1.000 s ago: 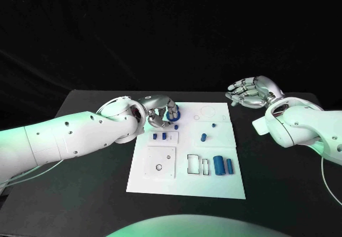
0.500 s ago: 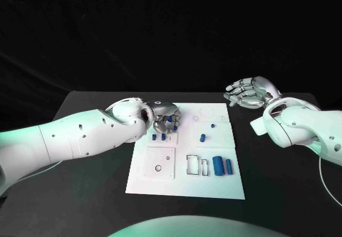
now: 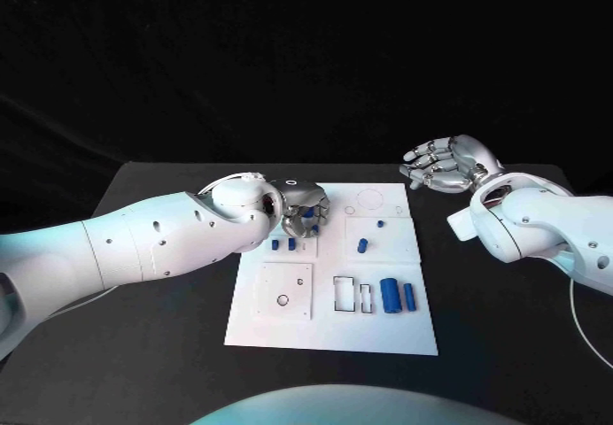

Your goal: Assemble the parts on the task board

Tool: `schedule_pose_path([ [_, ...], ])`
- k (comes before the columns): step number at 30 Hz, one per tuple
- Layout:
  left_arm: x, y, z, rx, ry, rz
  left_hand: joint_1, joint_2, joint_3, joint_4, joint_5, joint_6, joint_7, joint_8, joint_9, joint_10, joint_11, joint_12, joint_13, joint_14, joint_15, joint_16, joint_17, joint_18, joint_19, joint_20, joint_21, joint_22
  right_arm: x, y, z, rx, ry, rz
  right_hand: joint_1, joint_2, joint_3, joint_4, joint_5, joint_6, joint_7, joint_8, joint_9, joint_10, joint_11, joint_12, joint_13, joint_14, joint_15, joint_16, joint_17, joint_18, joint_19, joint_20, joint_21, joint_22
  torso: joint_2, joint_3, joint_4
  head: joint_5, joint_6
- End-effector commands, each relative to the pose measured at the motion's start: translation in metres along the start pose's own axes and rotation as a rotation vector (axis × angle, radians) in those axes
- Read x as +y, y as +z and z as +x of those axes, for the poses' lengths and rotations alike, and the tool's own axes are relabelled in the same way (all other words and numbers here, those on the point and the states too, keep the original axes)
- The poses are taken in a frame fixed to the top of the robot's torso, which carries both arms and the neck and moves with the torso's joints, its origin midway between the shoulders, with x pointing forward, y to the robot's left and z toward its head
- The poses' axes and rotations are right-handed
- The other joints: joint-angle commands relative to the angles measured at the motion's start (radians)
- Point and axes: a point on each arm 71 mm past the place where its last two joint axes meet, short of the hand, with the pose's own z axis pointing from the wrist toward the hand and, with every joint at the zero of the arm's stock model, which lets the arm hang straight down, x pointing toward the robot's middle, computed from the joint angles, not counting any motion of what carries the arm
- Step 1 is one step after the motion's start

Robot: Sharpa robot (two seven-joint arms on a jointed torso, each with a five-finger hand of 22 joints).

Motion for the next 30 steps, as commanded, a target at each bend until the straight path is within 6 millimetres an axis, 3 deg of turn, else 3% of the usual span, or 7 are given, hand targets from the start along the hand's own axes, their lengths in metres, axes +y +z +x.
schedule_pose_path([
  [1,-0.001,0.002,-0.001,0.010,0.015,-0.006,-0.005,0.005,0.004,-0.011,-0.001,0.010,0.001,-0.007,-0.002,0.009,-0.002,0.008,0.000,0.013,0.001,0.013,0.012,0.015,0.011,0.003,0.008,0.005,0.001,0.000,0.002,0.012,-0.007,-0.013,0.008,0.000,-0.002,-0.006,0.007,-0.008,0.023,0.005,-0.002,-0.002,0.002,-0.004,-0.001,-0.005,0.005,-0.005,-0.001,0.011,-0.001,0.008,-0.003,-0.001,-0.001,0.0004,0.0009,-0.002,-0.002],
  [30,0.000,0.012,0.001,0.068,0.010,-0.037,-0.006,0.028,0.020,-0.029,-0.004,0.039,0.000,-0.012,-0.005,0.007,-0.005,0.022,-0.005,0.035,0.000,0.042,0.041,0.014,0.027,0.004,0.034,0.031,0.003,0.001,0.004,0.019,-0.006,-0.016,0.008,0.001,-0.002,-0.006,0.010,-0.007,0.022,0.008,-0.003,-0.001,0.002,-0.003,-0.003,-0.004,0.005,-0.006,-0.001,0.011,0.000,0.008,-0.003,-0.002,-0.001,-0.0007,0.0015,-0.002,-0.009],
])
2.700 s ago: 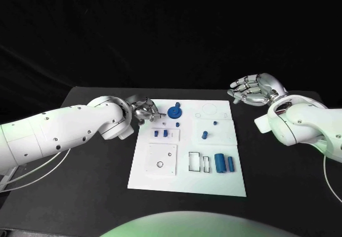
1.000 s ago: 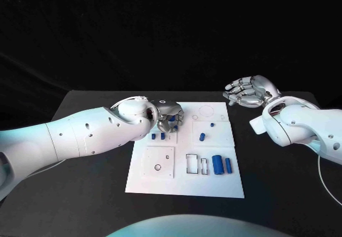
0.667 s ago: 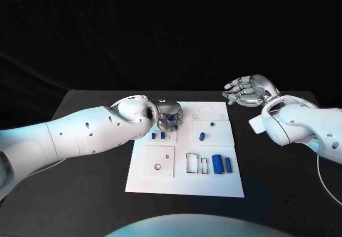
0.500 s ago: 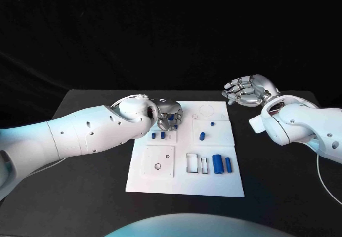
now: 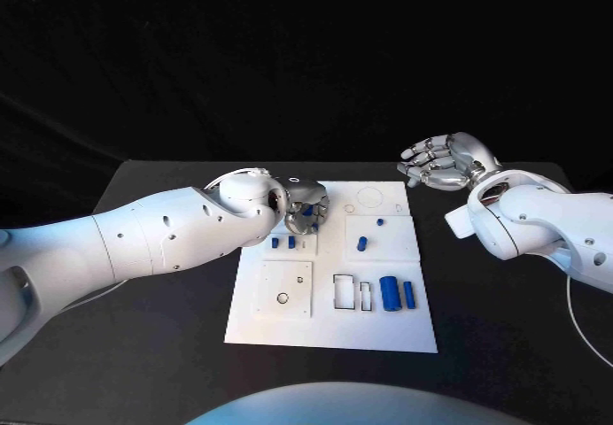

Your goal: Assemble the parts on the task board

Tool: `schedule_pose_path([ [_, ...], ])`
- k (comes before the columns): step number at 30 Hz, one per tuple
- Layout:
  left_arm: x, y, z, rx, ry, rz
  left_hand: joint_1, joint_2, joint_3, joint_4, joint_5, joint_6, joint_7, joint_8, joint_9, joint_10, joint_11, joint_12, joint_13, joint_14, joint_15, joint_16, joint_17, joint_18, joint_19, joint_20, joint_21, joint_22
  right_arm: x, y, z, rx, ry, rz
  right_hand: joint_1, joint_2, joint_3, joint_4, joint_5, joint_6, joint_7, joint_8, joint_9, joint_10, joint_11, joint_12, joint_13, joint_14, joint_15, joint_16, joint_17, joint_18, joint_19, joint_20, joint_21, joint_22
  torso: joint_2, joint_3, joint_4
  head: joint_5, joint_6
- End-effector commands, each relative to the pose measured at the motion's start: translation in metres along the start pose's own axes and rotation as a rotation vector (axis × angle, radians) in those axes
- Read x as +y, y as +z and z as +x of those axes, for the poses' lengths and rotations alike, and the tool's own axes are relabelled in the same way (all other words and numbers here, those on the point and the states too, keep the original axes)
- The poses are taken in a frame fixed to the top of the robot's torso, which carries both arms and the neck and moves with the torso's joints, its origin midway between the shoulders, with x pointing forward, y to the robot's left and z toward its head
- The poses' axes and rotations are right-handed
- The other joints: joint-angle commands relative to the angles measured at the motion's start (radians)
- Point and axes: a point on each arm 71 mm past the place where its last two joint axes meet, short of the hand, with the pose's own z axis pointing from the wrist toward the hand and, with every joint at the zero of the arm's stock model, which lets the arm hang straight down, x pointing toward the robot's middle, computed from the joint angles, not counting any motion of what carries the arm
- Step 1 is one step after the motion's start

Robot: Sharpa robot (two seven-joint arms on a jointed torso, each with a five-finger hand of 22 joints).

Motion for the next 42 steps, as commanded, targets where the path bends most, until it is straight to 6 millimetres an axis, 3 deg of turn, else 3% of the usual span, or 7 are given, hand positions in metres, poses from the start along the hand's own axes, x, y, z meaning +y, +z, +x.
schedule_pose_path([
  [1,-0.0017,0.0020,0.0005,0.019,-0.004,0.003,0.001,0.010,0.003,-0.003,-0.004,0.008,0.000,-0.007,-0.002,-0.004,-0.001,0.005,-0.001,0.005,-0.002,0.006,0.001,0.014,0.006,0.000,0.007,0.002,0.0013,0.0000,0.0017,0.015,-0.007,-0.013,0.008,0.001,-0.002,-0.006,0.005,-0.007,0.022,0.004,-0.002,-0.001,0.002,-0.003,-0.001,-0.004,0.005,-0.006,-0.002,0.011,0.000,0.008,-0.003,-0.001,0.000,-0.0003,0.0005,0.000,-0.003],
  [10,-0.0047,0.0064,0.0020,0.032,-0.008,0.007,0.001,0.018,0.009,-0.009,-0.006,0.017,0.003,-0.010,-0.003,0.005,-0.002,0.009,-0.004,0.016,-0.003,0.018,0.017,0.011,0.017,0.000,0.026,0.014,0.0015,-0.0001,0.0019,0.016,-0.006,-0.013,0.008,0.001,-0.002,-0.006,0.005,-0.007,0.022,0.004,-0.002,-0.001,0.002,-0.003,-0.001,-0.004,0.005,-0.006,-0.002,0.011,0.000,0.008,-0.003,-0.001,0.000,0.0002,-0.0015,-0.002,-0.004],
  [19,-0.0002,0.0074,0.0043,0.057,-0.006,-0.020,0.020,0.044,0.042,-0.053,-0.038,0.047,0.009,-0.024,-0.007,0.035,-0.004,0.013,-0.019,0.043,-0.001,0.045,0.047,0.000,0.057,-0.001,0.100,0.061,0.0012,-0.0001,0.0017,0.016,-0.007,-0.013,0.008,0.001,-0.002,-0.006,0.005,-0.007,0.022,0.004,-0.002,-0.001,0.002,-0.003,-0.001,-0.004,0.005,-0.006,-0.002,0.011,0.000,0.008,-0.003,-0.001,-0.001,0.0002,0.0016,-0.004,-0.006],
  [29,0.0011,0.0072,0.0032,0.040,-0.011,-0.020,0.016,0.046,0.066,-0.090,-0.039,0.044,0.018,-0.048,-0.013,0.051,0.002,-0.005,-0.039,0.046,0.002,0.041,0.028,-0.003,0.067,0.002,0.125,0.088,0.0016,0.0002,0.0021,0.016,-0.007,-0.015,0.008,0.002,-0.001,-0.005,0.006,-0.006,0.022,0.006,-0.002,0.001,0.002,-0.003,-0.003,-0.003,0.005,-0.006,-0.001,0.012,0.001,0.008,-0.003,-0.002,0.000,-0.0007,0.0000,-0.004,-0.005],
  [42,-0.0013,0.0031,-0.0025,-0.034,-0.037,0.021,0.012,0.058,0.083,-0.135,-0.035,0.081,0.016,-0.050,-0.008,0.116,-0.009,-0.014,-0.053,0.091,-0.006,0.064,0.081,-0.015,0.122,-0.004,0.221,0.135,0.0020,0.0004,0.0025,0.017,-0.006,-0.018,0.008,0.002,-0.001,-0.005,0.006,-0.006,0.022,0.006,-0.002,0.001,0.002,-0.003,-0.003,-0.003,0.005,-0.006,-0.001,0.012,0.001,0.008,-0.003,-0.002,-0.002,-0.0010,0.0012,0.000,0.000],
])
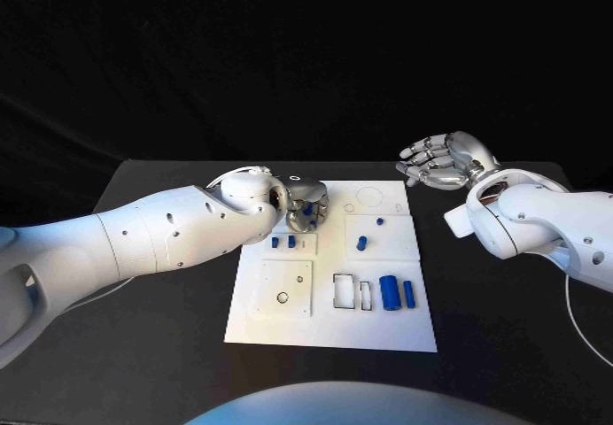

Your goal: Assemble the parts on the task board

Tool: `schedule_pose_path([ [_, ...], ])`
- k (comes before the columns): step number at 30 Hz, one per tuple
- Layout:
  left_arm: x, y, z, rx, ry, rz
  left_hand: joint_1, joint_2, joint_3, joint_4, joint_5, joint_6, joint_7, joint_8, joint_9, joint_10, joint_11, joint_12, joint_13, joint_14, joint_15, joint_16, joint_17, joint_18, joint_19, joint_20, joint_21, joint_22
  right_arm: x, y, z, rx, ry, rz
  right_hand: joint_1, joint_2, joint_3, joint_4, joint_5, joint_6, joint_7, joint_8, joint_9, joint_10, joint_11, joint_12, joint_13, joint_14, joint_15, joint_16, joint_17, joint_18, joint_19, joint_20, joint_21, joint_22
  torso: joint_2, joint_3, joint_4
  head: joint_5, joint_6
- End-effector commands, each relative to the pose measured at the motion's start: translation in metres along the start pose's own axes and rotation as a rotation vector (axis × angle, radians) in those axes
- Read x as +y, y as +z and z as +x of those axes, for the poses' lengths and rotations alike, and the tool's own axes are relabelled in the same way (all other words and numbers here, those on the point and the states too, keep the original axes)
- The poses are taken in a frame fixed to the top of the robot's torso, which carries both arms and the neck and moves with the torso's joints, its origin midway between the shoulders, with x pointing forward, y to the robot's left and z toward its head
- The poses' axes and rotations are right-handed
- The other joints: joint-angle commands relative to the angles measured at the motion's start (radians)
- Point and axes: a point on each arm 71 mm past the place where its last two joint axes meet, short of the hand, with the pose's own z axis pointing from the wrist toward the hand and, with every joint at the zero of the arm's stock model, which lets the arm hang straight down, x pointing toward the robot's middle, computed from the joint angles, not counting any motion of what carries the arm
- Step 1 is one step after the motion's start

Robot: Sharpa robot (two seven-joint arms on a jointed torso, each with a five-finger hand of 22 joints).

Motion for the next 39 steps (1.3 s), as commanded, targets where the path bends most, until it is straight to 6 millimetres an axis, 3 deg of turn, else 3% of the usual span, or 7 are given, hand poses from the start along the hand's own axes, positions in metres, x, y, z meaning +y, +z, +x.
schedule_pose_path([
  [1,-0.004,-0.002,-0.003,-0.033,-0.021,0.028,0.000,0.012,0.000,-0.006,0.005,0.007,-0.002,-0.006,0.002,0.014,-0.006,0.005,0.002,0.008,-0.002,0.005,0.002,-0.016,0.010,0.001,0.009,0.054,0.001,0.000,0.002,0.014,-0.007,-0.016,0.008,0.002,-0.001,-0.005,0.007,-0.006,0.022,0.006,-0.001,0.001,0.002,-0.003,-0.001,-0.003,0.005,-0.006,-0.001,0.012,0.001,0.008,-0.003,-0.001,-0.001,-0.0005,0.0002,0.002,0.003],
  [20,0.008,-0.031,-0.016,-0.097,-0.060,0.023,-0.016,0.009,-0.005,-0.014,0.011,0.012,-0.006,-0.014,0.002,0.035,-0.011,-0.004,-0.003,0.020,-0.006,0.008,0.011,-0.020,0.026,-0.004,0.030,0.065,0.000,0.000,0.001,0.012,-0.008,-0.016,0.007,0.003,-0.001,-0.004,0.007,-0.006,0.022,0.008,-0.002,0.002,0.001,-0.003,-0.003,-0.002,0.004,-0.007,-0.001,0.012,0.002,0.008,-0.004,-0.002,-0.005,-0.0011,0.0058,0.006,0.009],
  [39,0.036,-0.043,-0.010,-0.055,-0.078,-0.043,-0.022,0.007,-0.007,-0.014,0.012,0.014,-0.006,-0.015,0.002,0.037,-0.011,-0.008,-0.005,0.021,-0.007,0.007,0.008,-0.020,0.026,-0.004,0.028,0.065,-0.001,0.000,0.001,0.012,-0.008,-0.014,0.007,0.003,-0.001,-0.004,0.007,-0.006,0.022,0.008,-0.002,0.002,0.001,-0.003,-0.003,-0.002,0.004,-0.007,-0.001,0.012,0.002,0.008,-0.004,-0.002,-0.003,-0.0012,0.0043,0.009,0.007],
])
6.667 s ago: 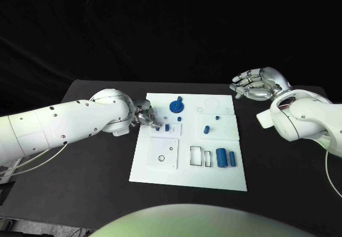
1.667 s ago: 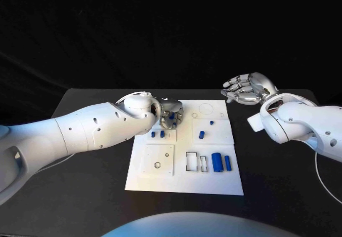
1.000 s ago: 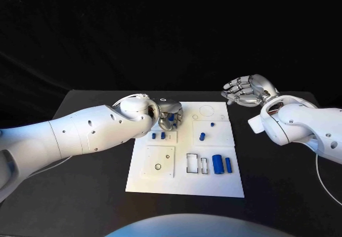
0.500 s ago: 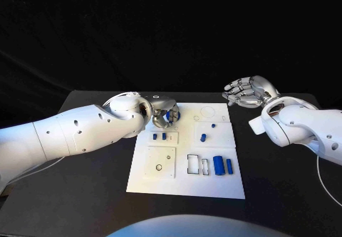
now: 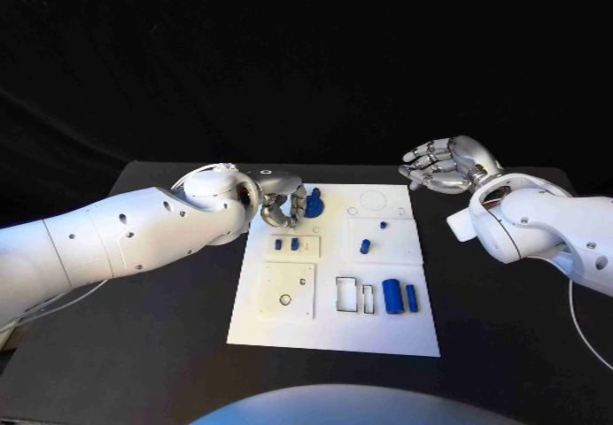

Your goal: Assemble the parts on the task board

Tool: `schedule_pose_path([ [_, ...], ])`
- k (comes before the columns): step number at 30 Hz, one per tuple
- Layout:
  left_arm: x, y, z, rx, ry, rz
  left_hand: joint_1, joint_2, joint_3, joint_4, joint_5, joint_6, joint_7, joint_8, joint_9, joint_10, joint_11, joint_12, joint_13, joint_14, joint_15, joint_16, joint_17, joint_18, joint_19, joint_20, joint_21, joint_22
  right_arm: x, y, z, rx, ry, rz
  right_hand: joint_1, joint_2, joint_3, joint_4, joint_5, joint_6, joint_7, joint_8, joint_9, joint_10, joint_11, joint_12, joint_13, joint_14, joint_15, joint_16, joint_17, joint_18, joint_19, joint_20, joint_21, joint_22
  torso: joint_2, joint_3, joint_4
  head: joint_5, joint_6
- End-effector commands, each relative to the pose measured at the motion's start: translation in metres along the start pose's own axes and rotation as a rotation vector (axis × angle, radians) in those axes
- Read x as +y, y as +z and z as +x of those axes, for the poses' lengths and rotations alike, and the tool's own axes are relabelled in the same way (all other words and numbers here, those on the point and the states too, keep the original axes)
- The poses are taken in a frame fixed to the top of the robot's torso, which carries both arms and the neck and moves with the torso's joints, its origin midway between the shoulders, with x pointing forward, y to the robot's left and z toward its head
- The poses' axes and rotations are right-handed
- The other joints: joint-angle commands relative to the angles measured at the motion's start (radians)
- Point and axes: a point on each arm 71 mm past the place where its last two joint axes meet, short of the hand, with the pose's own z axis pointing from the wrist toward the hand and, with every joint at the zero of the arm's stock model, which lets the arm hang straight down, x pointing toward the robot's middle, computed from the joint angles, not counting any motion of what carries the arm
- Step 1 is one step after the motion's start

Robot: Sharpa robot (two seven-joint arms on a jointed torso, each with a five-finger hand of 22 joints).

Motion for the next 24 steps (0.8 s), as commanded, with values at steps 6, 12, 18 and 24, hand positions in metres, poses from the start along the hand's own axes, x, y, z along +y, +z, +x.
schedule_pose_path([
  [6,0.0054,0.0014,0.0024,0.023,-0.011,-0.011,-0.004,0.006,-0.001,-0.004,0.003,0.007,0.001,-0.004,0.002,0.015,-0.013,-0.004,0.001,0.006,0.000,0.002,-0.003,-0.019,0.008,0.000,0.001,0.065,0.0011,-0.0002,0.0015,0.014,-0.007,-0.016,0.007,0.003,0.000,-0.004,0.004,-0.006,0.022,0.004,-0.001,0.002,0.001,-0.003,-0.001,-0.002,0.004,-0.003,-0.001,0.012,0.002,0.008,-0.004,-0.002,0.000,0.0008,-0.0013,0.002,-0.002],
  [12,0.0091,0.0025,0.0030,0.030,-0.010,-0.020,-0.005,0.006,-0.001,-0.004,0.003,0.007,0.001,-0.004,0.002,0.015,-0.013,-0.005,0.001,0.006,0.000,0.002,-0.003,-0.019,0.008,0.000,0.000,0.065,0.0010,-0.0003,0.0014,0.014,-0.007,-0.015,0.007,0.003,0.000,-0.004,0.004,-0.006,0.022,0.004,-0.001,0.002,0.001,-0.003,-0.001,-0.002,0.004,-0.003,-0.001,0.012,0.002,0.008,-0.004,-0.002,0.001,0.0010,-0.0017,-0.001,-0.004],
  [18,0.0087,0.0031,0.0040,0.043,-0.014,-0.017,-0.007,0.006,-0.001,-0.004,0.001,0.007,0.001,-0.005,0.002,0.015,-0.013,-0.007,0.000,0.005,0.000,0.001,-0.004,-0.019,0.007,0.000,-0.001,0.065,0.0010,-0.0003,0.0014,0.013,-0.007,-0.015,0.007,0.003,0.000,-0.004,0.004,-0.006,0.022,0.004,-0.001,0.002,0.001,-0.003,-0.001,-0.002,0.004,-0.003,-0.001,0.012,0.002,0.008,-0.004,-0.002,0.000,0.0009,-0.0012,0.001,-0.006],
  [24,0.0088,0.0032,0.0050,0.052,-0.017,-0.017,-0.009,0.008,-0.002,-0.003,-0.003,0.007,0.001,-0.006,0.002,0.016,-0.013,-0.009,0.000,0.006,0.000,0.001,-0.004,-0.019,0.007,0.000,-0.003,0.065,0.0009,-0.0005,0.0005,0.009,-0.007,-0.017,0.007,0.003,0.000,-0.004,0.004,-0.006,0.022,0.004,-0.001,0.002,0.001,-0.003,-0.001,-0.002,0.004,-0.003,-0.001,0.012,0.002,0.008,-0.004,-0.002,0.000,0.0008,-0.0009,0.003,-0.008],
])
